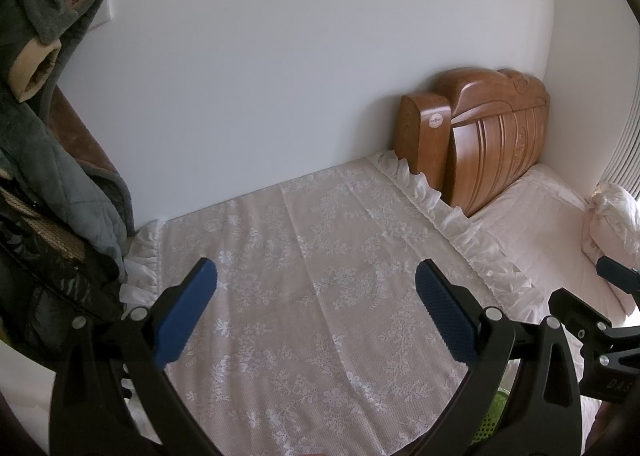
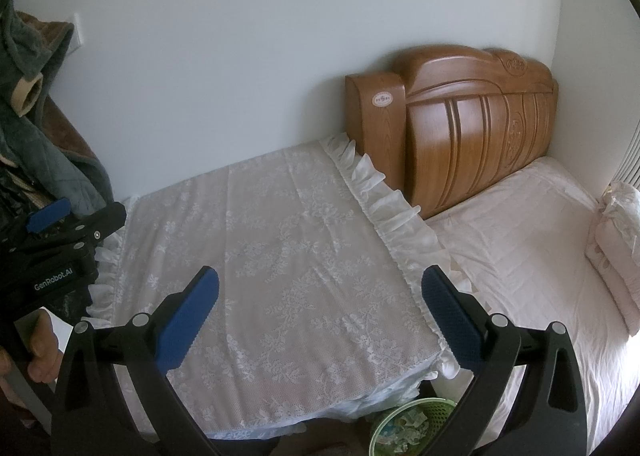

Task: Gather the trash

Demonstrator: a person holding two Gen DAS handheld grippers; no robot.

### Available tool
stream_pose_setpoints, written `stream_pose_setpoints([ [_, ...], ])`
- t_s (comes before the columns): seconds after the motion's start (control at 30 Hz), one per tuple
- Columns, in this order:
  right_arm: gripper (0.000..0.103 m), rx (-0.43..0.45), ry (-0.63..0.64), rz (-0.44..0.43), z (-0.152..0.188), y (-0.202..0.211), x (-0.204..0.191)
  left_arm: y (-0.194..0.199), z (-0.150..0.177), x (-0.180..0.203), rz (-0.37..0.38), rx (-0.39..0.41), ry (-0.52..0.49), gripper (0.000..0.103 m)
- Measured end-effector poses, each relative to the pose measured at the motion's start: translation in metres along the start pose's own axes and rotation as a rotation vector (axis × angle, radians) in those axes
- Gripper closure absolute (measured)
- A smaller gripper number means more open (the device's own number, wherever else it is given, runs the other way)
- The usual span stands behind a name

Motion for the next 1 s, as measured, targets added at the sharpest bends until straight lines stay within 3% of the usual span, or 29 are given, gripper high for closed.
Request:
stream_pose_setpoints([
  [1.0, 0.002, -0.011, -0.001, 0.002, 0.01, 0.001, 0.0, 0.001, 0.001, -0.002, 0.004, 0.008, -0.014, 0.008],
])
Point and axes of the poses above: each gripper's, at about its wrist camera, not at the fingertips, and y roughly against the way its jaws point, x to its right, z to its underside, the point moved 10 cm from there along -y, roughly the way its jaws point, and after that the axes turned 15 degrees about z, right-handed, at the moved point
